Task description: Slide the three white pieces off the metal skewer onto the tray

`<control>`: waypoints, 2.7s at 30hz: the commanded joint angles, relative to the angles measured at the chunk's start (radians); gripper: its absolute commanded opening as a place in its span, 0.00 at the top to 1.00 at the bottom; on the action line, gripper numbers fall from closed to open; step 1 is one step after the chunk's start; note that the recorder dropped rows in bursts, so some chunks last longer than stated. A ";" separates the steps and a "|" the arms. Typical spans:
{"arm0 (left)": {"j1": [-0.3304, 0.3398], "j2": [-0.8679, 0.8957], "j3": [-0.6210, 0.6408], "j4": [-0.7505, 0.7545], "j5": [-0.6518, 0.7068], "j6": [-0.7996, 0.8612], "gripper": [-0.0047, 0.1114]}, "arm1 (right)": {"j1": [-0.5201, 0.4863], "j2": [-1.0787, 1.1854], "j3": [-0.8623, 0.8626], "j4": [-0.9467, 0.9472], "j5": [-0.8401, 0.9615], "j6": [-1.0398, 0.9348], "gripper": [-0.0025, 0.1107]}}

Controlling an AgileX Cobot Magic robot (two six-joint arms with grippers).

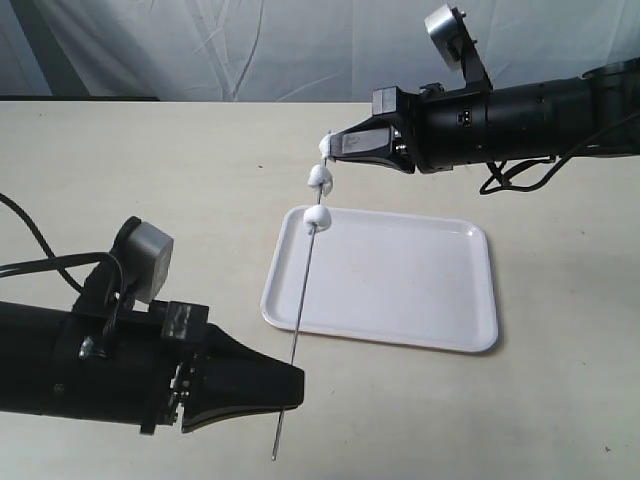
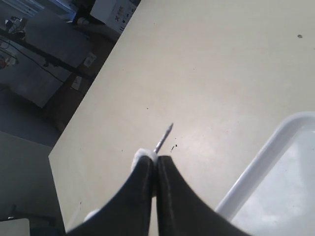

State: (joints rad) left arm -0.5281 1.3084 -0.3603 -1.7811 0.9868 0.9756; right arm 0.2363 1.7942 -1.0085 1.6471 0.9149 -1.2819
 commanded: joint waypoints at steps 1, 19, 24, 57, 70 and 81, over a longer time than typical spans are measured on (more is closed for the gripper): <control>-0.012 -0.005 0.008 0.063 0.033 0.007 0.96 | -0.014 -0.007 -0.014 0.097 -0.086 -0.004 0.98; -0.012 -0.005 0.008 0.082 0.013 0.108 0.96 | -0.014 -0.007 -0.014 0.097 -0.032 -0.004 0.98; -0.012 -0.005 0.008 0.107 0.044 0.104 0.96 | -0.014 -0.007 -0.014 0.097 -0.061 -0.004 0.98; -0.012 -0.005 0.008 0.141 0.067 0.108 0.96 | -0.014 -0.005 -0.113 0.097 -0.181 0.052 0.98; -0.012 -0.005 0.008 0.161 -0.122 0.099 0.96 | -0.014 -0.005 -0.113 -0.476 -0.340 0.403 0.98; -0.012 -0.005 0.008 0.100 -0.139 0.099 0.96 | -0.014 -0.005 -0.113 -0.692 -0.247 0.617 0.44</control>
State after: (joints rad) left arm -0.5369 1.3084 -0.3552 -1.6502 0.8304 1.0744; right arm 0.2242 1.7942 -1.1178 0.8930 0.6317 -0.6727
